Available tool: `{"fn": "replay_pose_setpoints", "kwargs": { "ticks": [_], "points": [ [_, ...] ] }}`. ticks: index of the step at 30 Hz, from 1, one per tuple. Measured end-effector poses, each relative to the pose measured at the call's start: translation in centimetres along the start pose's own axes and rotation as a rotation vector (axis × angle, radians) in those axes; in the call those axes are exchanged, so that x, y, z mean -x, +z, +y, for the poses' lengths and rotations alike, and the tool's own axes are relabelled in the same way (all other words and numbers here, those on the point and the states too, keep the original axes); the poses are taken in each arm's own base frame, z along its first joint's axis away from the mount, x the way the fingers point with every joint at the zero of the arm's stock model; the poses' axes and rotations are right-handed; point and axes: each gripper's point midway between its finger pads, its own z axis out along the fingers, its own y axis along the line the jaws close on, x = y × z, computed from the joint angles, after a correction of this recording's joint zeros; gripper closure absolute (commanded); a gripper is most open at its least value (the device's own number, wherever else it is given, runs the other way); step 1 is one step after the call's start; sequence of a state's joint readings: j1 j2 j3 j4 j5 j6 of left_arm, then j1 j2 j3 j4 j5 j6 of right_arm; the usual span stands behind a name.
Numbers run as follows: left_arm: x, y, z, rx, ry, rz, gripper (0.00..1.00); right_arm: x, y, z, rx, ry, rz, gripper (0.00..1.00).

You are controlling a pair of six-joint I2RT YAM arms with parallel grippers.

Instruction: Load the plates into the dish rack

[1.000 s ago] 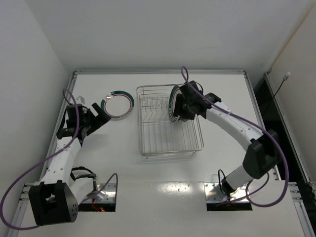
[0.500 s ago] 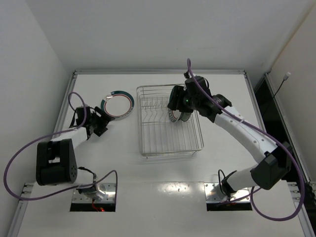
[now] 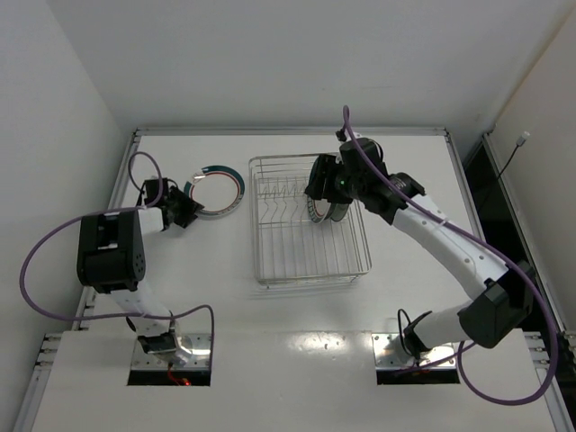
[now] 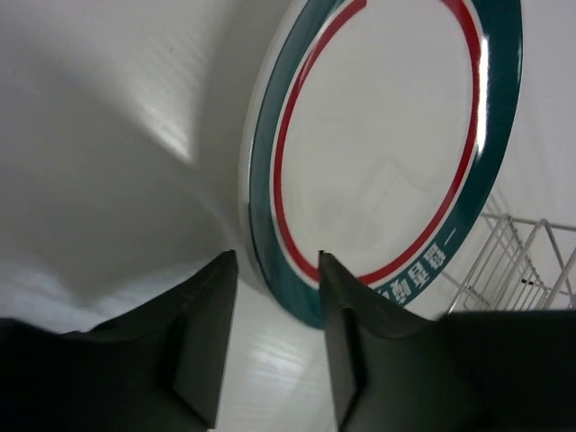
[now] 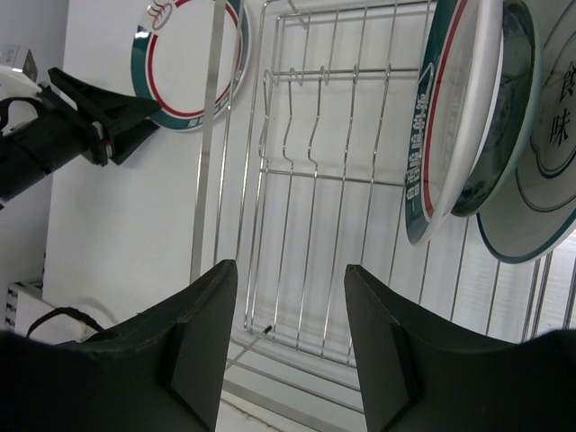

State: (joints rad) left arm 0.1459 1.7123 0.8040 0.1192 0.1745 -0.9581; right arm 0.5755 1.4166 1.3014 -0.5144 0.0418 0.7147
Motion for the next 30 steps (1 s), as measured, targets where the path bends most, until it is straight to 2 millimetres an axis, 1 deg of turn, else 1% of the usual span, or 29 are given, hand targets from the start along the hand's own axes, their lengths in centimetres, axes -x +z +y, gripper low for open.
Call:
{"fn": "replay_pose_setpoints", "kwargs": {
  "ticks": [1,2,3,4,6,8,10,12,14,16,17,18,20,22,24,26,27,28,30],
  "points": [
    [0.3,0.4,-0.2,-0.001,0.003,-0.002,0.71,0.1,-0.1,0.1,0.002,0.0,-0.004,0.52],
    [0.6,0.8,-0.4,0.0,0.005,-0.004,0.87,0.2,-0.1,0.1,0.004,0.0,-0.008,0.52],
    [0.8,1.1,-0.5,0.005,0.006,-0.003,0.97,0.3,-0.1,0.1,0.005,0.001,-0.012,0.52],
    [0.9,1.4,-0.6,0.01,0.012,0.002,1.0,0.4,-0.1,0.0,0.004,0.002,-0.013,0.52],
    [1.5,1.7,-1.4,-0.006,0.016,0.001,1.0,0.4,-0.1,0.0,0.003,0.004,-0.014,0.52],
    [2.1,1.4,-2.1,-0.018,0.035,-0.009,1.0,0.5,-0.1,-0.1,0.001,0.006,-0.016,0.52],
    [2.4,0.8,-2.3,-0.013,0.046,-0.019,1.0,0.6,-0.2,-0.3,0.0,0.008,-0.019,0.52],
    [2.7,-0.3,-2.5,-0.005,0.059,-0.028,1.0,0.6,-0.2,-0.4,-0.001,0.007,-0.02,0.52],
    [3.5,-2.0,-3.0,-0.001,0.071,-0.053,1.0,0.4,-0.2,-0.4,0.005,0.004,-0.015,0.52],
    [5.0,-4.5,-4.1,-0.011,0.087,-0.103,1.0,0.3,-0.2,-0.4,0.019,0.002,-0.008,0.52],
    [5.7,-5.5,-4.7,-0.02,0.094,-0.131,1.0,0.2,-0.1,-0.2,0.034,-0.002,-0.004,0.49],
    [6.6,-7.1,-5.4,-0.031,0.101,-0.167,1.0,0.1,-0.1,0.1,0.055,-0.007,0.0,0.46],
    [8.3,-10.3,-7.3,-0.071,0.115,-0.245,1.0,-0.3,0.1,0.9,0.122,-0.02,0.01,0.42],
    [9.5,-13.2,-9.6,-0.137,0.129,-0.306,1.0,-0.8,0.4,2.0,0.221,-0.029,0.014,0.39],
    [10.4,-15.7,-12.0,-0.211,0.143,-0.346,1.0,-1.7,0.6,3.0,0.331,-0.021,0.028,0.34],
    [10.8,-18.0,-14.3,-0.297,0.16,-0.366,1.0,-2.6,0.6,3.9,0.446,0.0,0.038,0.28],
    [10.7,-18.9,-15.2,-0.339,0.165,-0.367,1.0,-2.9,0.6,4.3,0.496,0.016,0.039,0.24],
    [10.2,-19.7,-16.1,-0.388,0.164,-0.349,1.0,-3.2,0.5,4.6,0.553,0.037,0.038,0.21],
    [9.6,-20.8,-17.1,-0.45,0.162,-0.332,1.0,-3.4,0.1,5.2,0.648,0.075,0.024,0.2]
  ]
}}
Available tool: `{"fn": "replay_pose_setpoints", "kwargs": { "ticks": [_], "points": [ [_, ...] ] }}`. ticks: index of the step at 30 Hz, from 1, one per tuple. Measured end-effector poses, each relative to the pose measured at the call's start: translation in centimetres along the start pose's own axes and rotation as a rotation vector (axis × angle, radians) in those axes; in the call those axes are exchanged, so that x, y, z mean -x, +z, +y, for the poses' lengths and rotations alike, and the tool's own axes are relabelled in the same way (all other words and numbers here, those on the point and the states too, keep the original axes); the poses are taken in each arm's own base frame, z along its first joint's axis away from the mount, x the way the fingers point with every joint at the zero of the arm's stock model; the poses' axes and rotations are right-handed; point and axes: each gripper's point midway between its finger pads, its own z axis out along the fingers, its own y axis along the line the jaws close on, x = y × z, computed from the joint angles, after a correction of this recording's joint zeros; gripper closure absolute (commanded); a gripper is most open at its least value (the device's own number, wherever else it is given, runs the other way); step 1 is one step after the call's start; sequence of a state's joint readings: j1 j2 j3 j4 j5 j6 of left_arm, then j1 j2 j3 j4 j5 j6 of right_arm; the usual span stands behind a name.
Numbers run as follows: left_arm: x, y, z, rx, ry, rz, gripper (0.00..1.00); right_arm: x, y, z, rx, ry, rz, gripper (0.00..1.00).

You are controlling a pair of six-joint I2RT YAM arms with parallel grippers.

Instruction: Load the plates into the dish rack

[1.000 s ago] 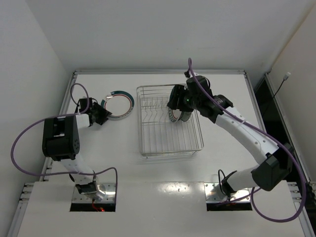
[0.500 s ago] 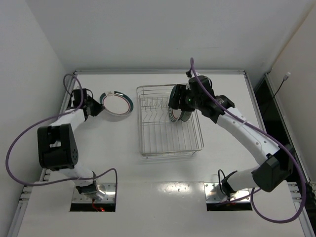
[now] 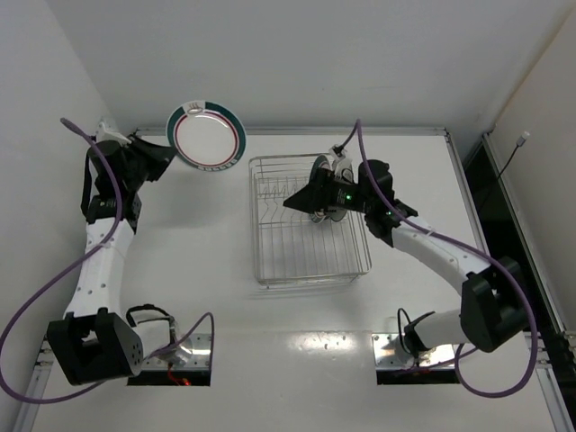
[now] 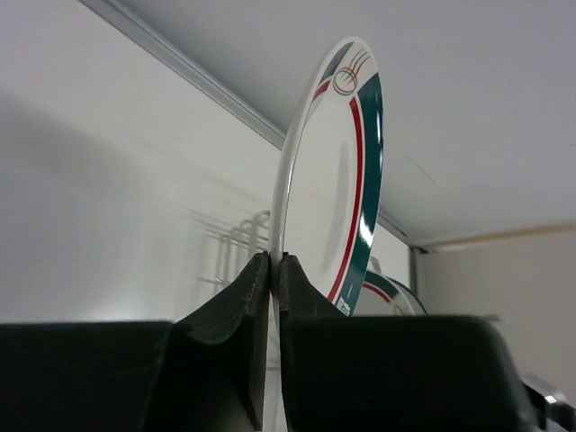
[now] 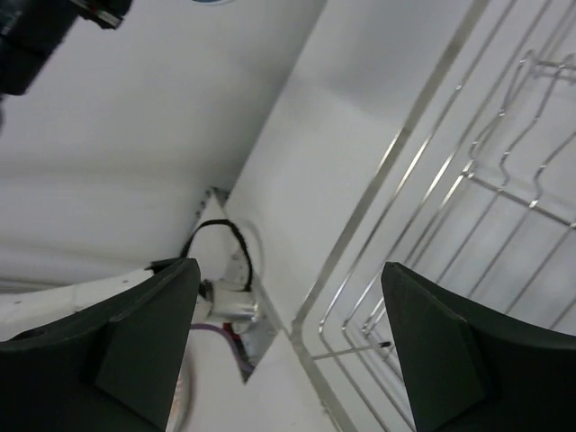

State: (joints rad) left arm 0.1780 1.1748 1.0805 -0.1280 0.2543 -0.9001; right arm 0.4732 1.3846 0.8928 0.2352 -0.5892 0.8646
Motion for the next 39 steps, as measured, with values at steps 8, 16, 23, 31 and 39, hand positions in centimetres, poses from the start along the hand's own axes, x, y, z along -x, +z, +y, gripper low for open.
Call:
{"fn": "replay_pose_setpoints", "kwargs": {
  "ticks": [8,16,23,31,39],
  "points": [
    [-7.1,-2.2,-3.7,-0.191,-0.096,0.202,1.0,1.4,-1.1,2.3,0.2,0.026,-0.104,0.11],
    [-16.3,-4.5,-7.2,-0.301,-0.123,0.446,1.0,2.8,-2.7,3.4,0.313,0.07,-0.189,0.12],
    [-18.7,-6.0,-9.0,-0.353,-0.109,0.503,1.0,2.7,-2.8,2.1,0.356,0.163,-0.202,0.23],
    [-17.8,-5.9,-8.9,-0.331,-0.075,0.471,1.0,3.6,-4.2,1.4,0.38,0.231,-0.225,0.24],
    [-16.0,-5.8,-10.1,-0.353,-0.071,0.427,1.0,7.2,-9.8,3.2,0.317,0.029,-0.384,0.25]
  ]
}}
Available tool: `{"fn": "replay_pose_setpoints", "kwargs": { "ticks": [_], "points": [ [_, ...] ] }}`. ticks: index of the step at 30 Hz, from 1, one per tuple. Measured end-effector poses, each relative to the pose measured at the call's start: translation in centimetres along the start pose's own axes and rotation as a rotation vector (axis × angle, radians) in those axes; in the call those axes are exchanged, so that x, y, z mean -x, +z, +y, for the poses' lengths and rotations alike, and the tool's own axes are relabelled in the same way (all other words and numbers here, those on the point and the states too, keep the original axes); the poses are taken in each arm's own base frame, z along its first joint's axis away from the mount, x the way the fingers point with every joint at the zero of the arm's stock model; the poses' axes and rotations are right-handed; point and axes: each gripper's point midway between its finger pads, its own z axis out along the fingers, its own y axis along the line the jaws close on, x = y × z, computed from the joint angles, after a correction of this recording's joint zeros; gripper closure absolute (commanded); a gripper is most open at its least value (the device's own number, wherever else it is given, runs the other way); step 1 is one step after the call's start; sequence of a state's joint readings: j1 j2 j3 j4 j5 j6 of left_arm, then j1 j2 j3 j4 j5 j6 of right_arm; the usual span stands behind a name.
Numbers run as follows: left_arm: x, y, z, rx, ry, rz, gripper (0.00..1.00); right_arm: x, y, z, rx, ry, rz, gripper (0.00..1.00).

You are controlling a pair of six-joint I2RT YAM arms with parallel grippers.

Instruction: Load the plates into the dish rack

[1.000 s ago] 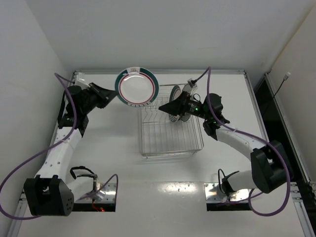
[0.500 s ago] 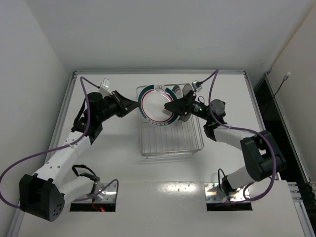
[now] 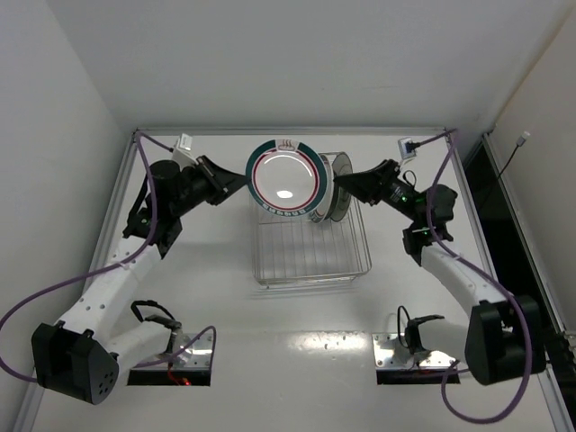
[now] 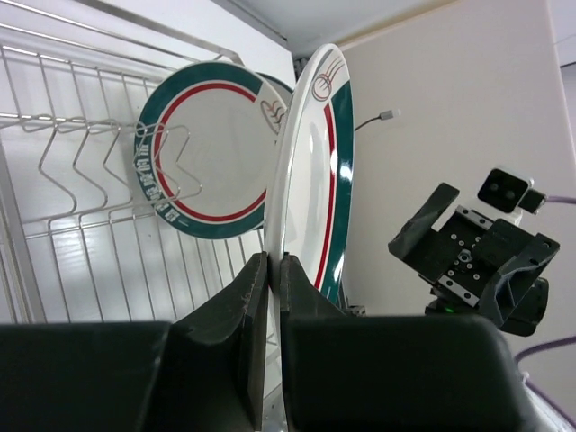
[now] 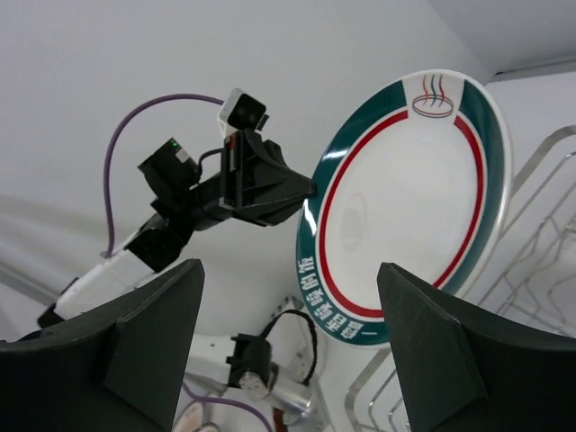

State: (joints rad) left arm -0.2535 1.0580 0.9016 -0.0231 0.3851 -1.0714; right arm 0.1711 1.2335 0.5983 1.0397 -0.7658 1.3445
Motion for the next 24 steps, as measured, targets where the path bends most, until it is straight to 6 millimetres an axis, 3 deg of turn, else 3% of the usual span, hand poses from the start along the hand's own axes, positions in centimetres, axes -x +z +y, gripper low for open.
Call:
{"fn": "replay_pose_setpoints", "kwargs": {
  "ticks": [3,11,17,19,24],
  "points": [
    [0.3,-0.1,-0.6,-0.012,0.006,-0.004,1.0,0.3,-0.7,0.4,-0.035,-0.07,-0.007,0.25],
    [0.8,-0.3,-2.1,-0.046,0.005,-0.008,1.0,-1.7,-1.0,-4.6,-0.178,0.008,0.061,0.25],
    [0.4,-0.3,-2.9,-0.07,-0.007,0.006,1.0,-2.4,-0.7,-5.6,-0.186,0.042,0.08,0.3],
    [-0.1,-0.3,-3.6,-0.087,-0.009,0.019,1.0,-2.5,-0.6,-5.5,-0.178,0.041,0.084,0.4],
    [-2.0,0.1,-5.4,-0.146,-0.014,0.068,1.0,-2.7,-0.1,-4.5,-0.138,0.042,0.088,0.74]
  ]
}}
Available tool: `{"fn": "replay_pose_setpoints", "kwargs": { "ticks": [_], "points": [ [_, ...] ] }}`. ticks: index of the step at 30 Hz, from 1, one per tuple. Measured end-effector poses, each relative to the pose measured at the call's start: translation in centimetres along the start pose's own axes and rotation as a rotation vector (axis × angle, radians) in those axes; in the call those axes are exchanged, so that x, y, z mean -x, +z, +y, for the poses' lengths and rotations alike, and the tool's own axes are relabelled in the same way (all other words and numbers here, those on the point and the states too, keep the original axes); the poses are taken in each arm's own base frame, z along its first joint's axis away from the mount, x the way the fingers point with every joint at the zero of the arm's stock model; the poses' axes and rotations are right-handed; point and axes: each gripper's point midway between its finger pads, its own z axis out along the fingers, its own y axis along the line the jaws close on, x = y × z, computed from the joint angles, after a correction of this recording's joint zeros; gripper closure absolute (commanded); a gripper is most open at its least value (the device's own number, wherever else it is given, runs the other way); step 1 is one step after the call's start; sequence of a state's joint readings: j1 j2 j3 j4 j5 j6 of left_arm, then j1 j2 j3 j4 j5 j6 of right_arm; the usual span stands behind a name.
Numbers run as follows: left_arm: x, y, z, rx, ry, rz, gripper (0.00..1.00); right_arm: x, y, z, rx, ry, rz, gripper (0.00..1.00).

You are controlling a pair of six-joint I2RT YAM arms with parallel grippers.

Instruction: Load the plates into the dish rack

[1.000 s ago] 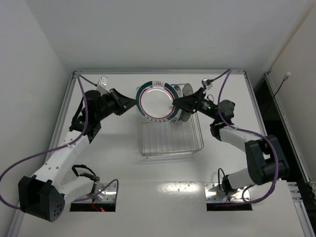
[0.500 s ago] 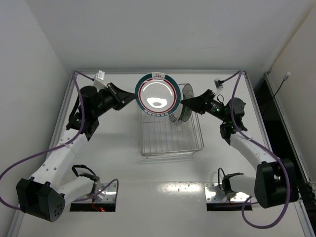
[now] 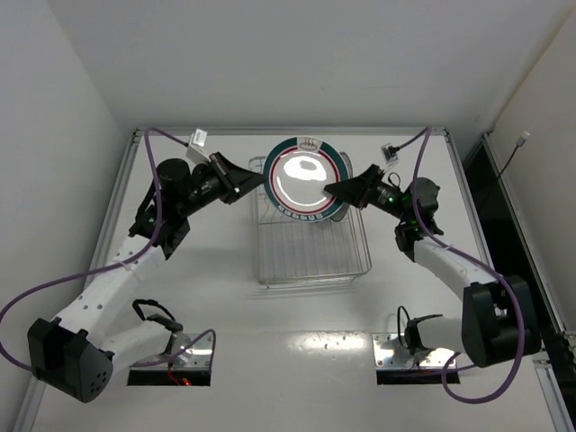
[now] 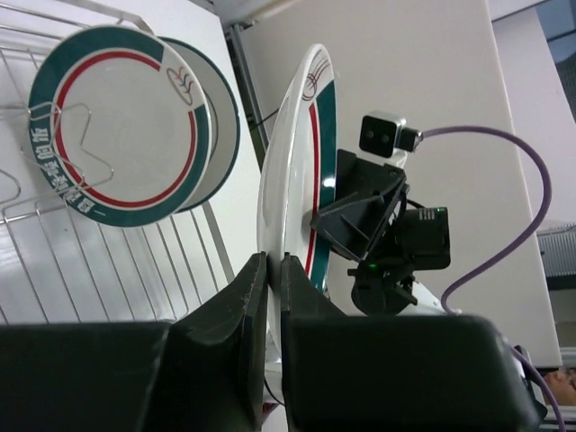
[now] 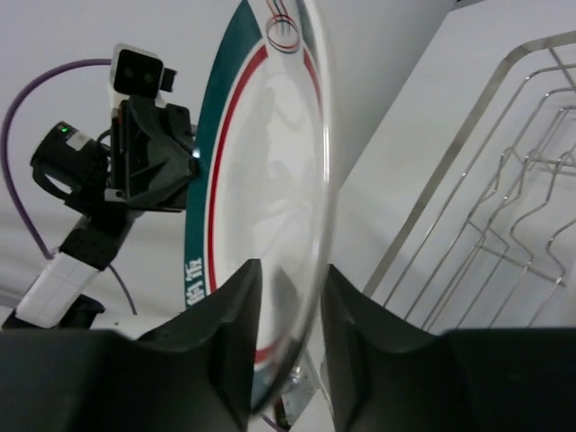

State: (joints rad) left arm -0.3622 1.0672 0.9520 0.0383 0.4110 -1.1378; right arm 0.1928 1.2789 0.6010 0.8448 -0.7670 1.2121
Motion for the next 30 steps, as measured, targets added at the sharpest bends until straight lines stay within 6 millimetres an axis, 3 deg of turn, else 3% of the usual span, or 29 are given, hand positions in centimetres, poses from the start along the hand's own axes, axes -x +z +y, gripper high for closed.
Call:
{"fn": "replay_pose_setpoints", "kwargs": {
  "ticks": [3,4,5,6,7,10,14,17,21,25,30],
  "points": [
    [-0.5,0.3,0.0,-0.003,0.0,0.013,1.0,0.0,0.1,0.2,0.011,0.012,-0.001,0.86],
    [-0.6,0.4,0.1,-0.001,0.002,0.015,1.0,0.0,0.2,0.1,0.009,0.02,-0.001,0.95],
    [-0.6,0.5,0.2,0.001,0.006,0.017,0.94,0.1,0.2,-0.1,-0.001,0.038,-0.006,1.0],
    [-0.7,0.5,0.3,0.004,0.015,0.019,0.94,0.1,0.2,-0.2,-0.005,0.042,-0.007,1.0],
    [-0.7,0.6,0.6,0.02,0.028,0.029,0.75,0.1,0.2,-0.5,-0.016,0.051,-0.007,1.0],
    [0.0,1.1,1.2,0.107,0.073,0.043,0.48,-0.1,0.0,-1.4,-0.077,0.056,0.002,1.0],
    [2.3,0.8,2.7,0.275,0.154,-0.013,0.35,1.6,-0.3,-2.3,-0.294,-0.027,-0.036,1.0],
    [4.2,-0.8,4.9,0.428,0.226,-0.079,0.32,4.6,-0.7,-1.1,-0.471,-0.146,-0.1,1.0],
    [6.1,-3.2,8.2,0.602,0.277,-0.136,0.31,7.1,-1.6,-0.2,-0.672,-0.251,-0.165,1.0],
    [7.4,-5.0,10.3,0.714,0.314,-0.168,0.31,6.6,-2.3,-1.8,-0.916,-0.31,-0.121,1.0],
    [8.0,-6.4,12.2,0.79,0.348,-0.184,0.28,4.5,-1.0,-5.0,-1.164,-0.405,0.017,1.0]
  ]
}}
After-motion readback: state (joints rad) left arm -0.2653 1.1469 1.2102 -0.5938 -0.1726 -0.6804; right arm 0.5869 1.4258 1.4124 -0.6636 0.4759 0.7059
